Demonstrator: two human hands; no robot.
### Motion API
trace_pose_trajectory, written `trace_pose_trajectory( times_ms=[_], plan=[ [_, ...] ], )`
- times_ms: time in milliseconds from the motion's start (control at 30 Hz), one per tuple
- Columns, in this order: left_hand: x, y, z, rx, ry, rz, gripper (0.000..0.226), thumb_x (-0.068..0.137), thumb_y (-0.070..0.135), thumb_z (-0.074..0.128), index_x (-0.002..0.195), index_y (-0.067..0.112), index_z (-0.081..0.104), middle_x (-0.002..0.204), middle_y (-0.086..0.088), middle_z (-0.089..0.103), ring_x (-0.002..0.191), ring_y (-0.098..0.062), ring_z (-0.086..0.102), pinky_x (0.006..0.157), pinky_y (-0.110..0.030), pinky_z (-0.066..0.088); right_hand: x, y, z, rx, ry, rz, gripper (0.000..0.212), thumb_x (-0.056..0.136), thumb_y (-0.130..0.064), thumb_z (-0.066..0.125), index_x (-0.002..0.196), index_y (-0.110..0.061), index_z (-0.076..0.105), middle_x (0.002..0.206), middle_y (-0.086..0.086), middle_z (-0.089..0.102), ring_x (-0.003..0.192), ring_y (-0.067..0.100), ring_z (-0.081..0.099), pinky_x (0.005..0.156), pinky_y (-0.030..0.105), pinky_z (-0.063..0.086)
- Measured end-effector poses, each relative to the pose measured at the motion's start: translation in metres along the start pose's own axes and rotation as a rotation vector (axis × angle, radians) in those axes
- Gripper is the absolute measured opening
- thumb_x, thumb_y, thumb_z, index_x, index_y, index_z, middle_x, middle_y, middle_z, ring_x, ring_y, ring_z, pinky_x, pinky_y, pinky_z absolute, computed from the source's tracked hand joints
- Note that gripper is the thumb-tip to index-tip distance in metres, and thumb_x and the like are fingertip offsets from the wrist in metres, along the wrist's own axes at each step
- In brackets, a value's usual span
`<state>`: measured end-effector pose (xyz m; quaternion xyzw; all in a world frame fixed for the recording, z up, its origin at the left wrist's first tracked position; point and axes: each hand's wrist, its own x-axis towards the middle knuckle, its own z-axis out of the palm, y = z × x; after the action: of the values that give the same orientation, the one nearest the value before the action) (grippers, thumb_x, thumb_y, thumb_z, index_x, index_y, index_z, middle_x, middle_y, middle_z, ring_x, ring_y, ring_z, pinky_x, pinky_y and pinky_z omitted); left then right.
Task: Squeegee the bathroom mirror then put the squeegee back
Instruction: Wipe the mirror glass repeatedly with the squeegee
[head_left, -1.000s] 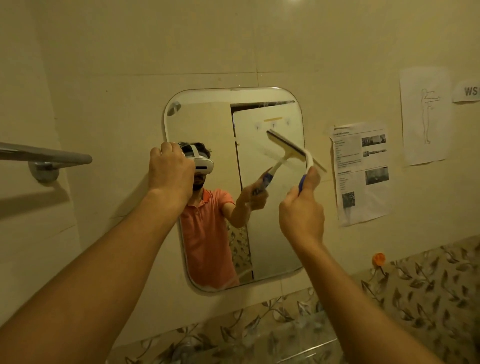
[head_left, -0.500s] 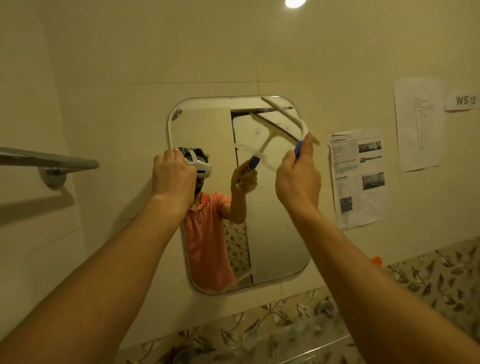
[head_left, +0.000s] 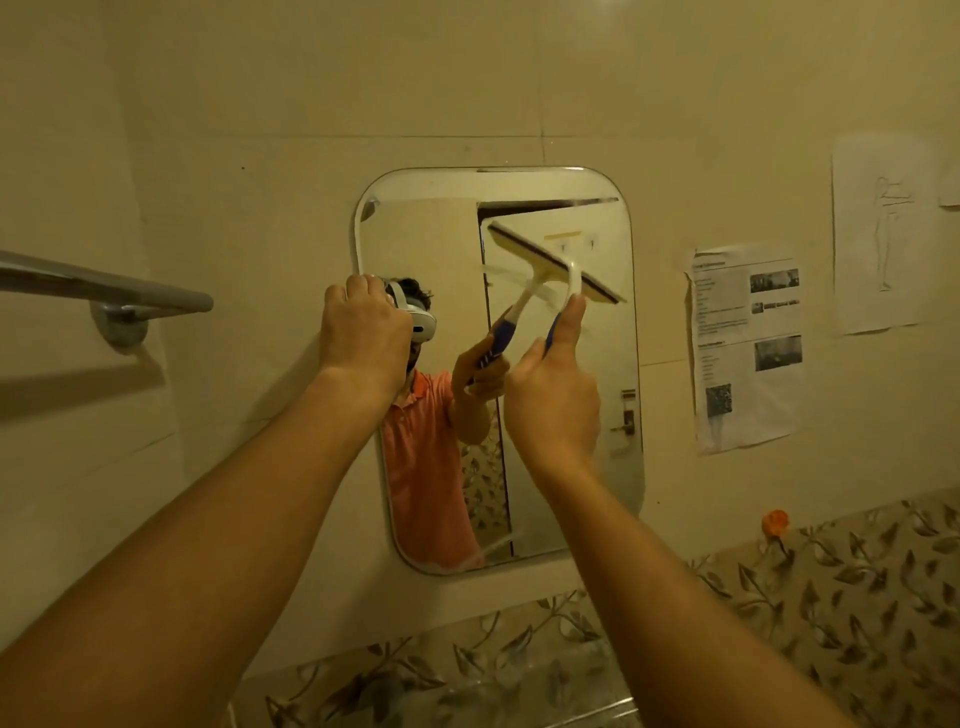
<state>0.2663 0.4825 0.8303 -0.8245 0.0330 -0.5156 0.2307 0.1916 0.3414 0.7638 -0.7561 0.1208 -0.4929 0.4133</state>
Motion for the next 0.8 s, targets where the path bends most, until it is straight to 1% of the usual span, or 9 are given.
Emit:
trace_pose_trajectory(
  times_ms=[100, 267, 367, 467, 533, 633, 700, 767, 800],
  plan=[
    [-0.002, -0.001, -0.004, -0.011, -0.007, 0.009, 0.052, 0.089, 0.043, 0.066, 0.13, 0.013, 0.06, 0.125, -0.011, 0.055, 0.114, -0.027, 0.05, 0.093, -0.037, 0.043, -0.028, 0.009, 0.007, 0.006, -0.057, 0.036, 0.069, 0.108, -0.037, 0.032, 0.156, -0.041, -0.017, 0.067, 0.003, 0.055, 0.055, 0.015, 0.056, 0.049, 0.03, 0.043],
    [-0.004, -0.002, -0.012, -0.033, -0.026, 0.038, 0.047, 0.087, 0.037, 0.07, 0.128, 0.016, 0.061, 0.125, -0.012, 0.055, 0.116, -0.028, 0.049, 0.093, -0.038, 0.043, -0.056, 0.014, 0.014, -0.009, -0.1, 0.057, 0.067, 0.108, -0.039, 0.03, 0.155, -0.044, -0.018, 0.069, 0.002, 0.056, 0.059, 0.014, 0.057, 0.056, 0.034, 0.053],
    [-0.005, -0.002, -0.013, -0.033, -0.029, 0.038, 0.043, 0.088, 0.035, 0.071, 0.127, 0.018, 0.061, 0.124, -0.012, 0.055, 0.115, -0.028, 0.05, 0.093, -0.038, 0.044, -0.05, 0.01, 0.002, 0.041, -0.096, 0.036, 0.065, 0.108, -0.038, 0.031, 0.158, -0.043, -0.011, 0.065, -0.001, 0.053, 0.054, 0.011, 0.052, 0.051, 0.028, 0.045],
    [-0.005, -0.002, -0.011, -0.026, -0.023, 0.035, 0.044, 0.087, 0.035, 0.072, 0.127, 0.019, 0.06, 0.124, -0.011, 0.055, 0.115, -0.027, 0.05, 0.093, -0.037, 0.044, -0.018, -0.005, -0.016, 0.081, -0.011, -0.033, 0.062, 0.109, -0.034, 0.033, 0.16, -0.039, -0.002, 0.062, -0.003, 0.05, 0.052, 0.01, 0.05, 0.049, 0.027, 0.041],
    [-0.005, -0.001, -0.01, -0.022, -0.024, 0.033, 0.046, 0.087, 0.036, 0.071, 0.128, 0.017, 0.059, 0.124, -0.011, 0.055, 0.115, -0.027, 0.05, 0.093, -0.037, 0.043, 0.014, -0.019, -0.024, 0.058, 0.045, -0.05, 0.059, 0.109, -0.034, 0.032, 0.16, -0.037, 0.002, 0.064, -0.004, 0.05, 0.052, 0.009, 0.05, 0.048, 0.026, 0.038],
    [-0.003, 0.002, -0.007, 0.003, -0.018, 0.015, 0.05, 0.09, 0.04, 0.066, 0.131, 0.013, 0.058, 0.126, -0.011, 0.055, 0.115, -0.026, 0.05, 0.092, -0.036, 0.044, 0.054, -0.039, -0.033, 0.005, 0.047, -0.067, 0.061, 0.11, -0.033, 0.03, 0.161, -0.034, -0.001, 0.066, -0.003, 0.05, 0.053, 0.008, 0.05, 0.046, 0.023, 0.034],
    [0.0, 0.002, -0.005, 0.011, -0.008, 0.014, 0.048, 0.091, 0.043, 0.065, 0.13, 0.015, 0.06, 0.126, -0.011, 0.055, 0.115, -0.027, 0.05, 0.092, -0.037, 0.043, 0.066, -0.044, -0.034, -0.025, 0.018, -0.078, 0.062, 0.109, -0.03, 0.031, 0.161, -0.032, -0.004, 0.067, -0.002, 0.049, 0.054, 0.008, 0.05, 0.046, 0.022, 0.033],
    [0.001, 0.002, -0.003, 0.016, -0.006, 0.014, 0.046, 0.091, 0.044, 0.064, 0.127, 0.016, 0.062, 0.126, -0.011, 0.056, 0.115, -0.027, 0.05, 0.092, -0.037, 0.043, 0.064, -0.043, -0.028, -0.036, -0.003, -0.077, 0.065, 0.109, -0.029, 0.032, 0.161, -0.032, -0.007, 0.068, -0.001, 0.049, 0.055, 0.009, 0.05, 0.046, 0.023, 0.036],
    [0.001, 0.002, -0.002, 0.019, -0.006, 0.013, 0.046, 0.091, 0.044, 0.064, 0.127, 0.016, 0.062, 0.126, -0.011, 0.056, 0.115, -0.027, 0.05, 0.092, -0.037, 0.043, 0.059, -0.04, -0.024, -0.041, -0.007, -0.081, 0.067, 0.109, -0.03, 0.033, 0.161, -0.032, -0.009, 0.069, 0.0, 0.051, 0.056, 0.011, 0.052, 0.048, 0.024, 0.04]
  ],
)
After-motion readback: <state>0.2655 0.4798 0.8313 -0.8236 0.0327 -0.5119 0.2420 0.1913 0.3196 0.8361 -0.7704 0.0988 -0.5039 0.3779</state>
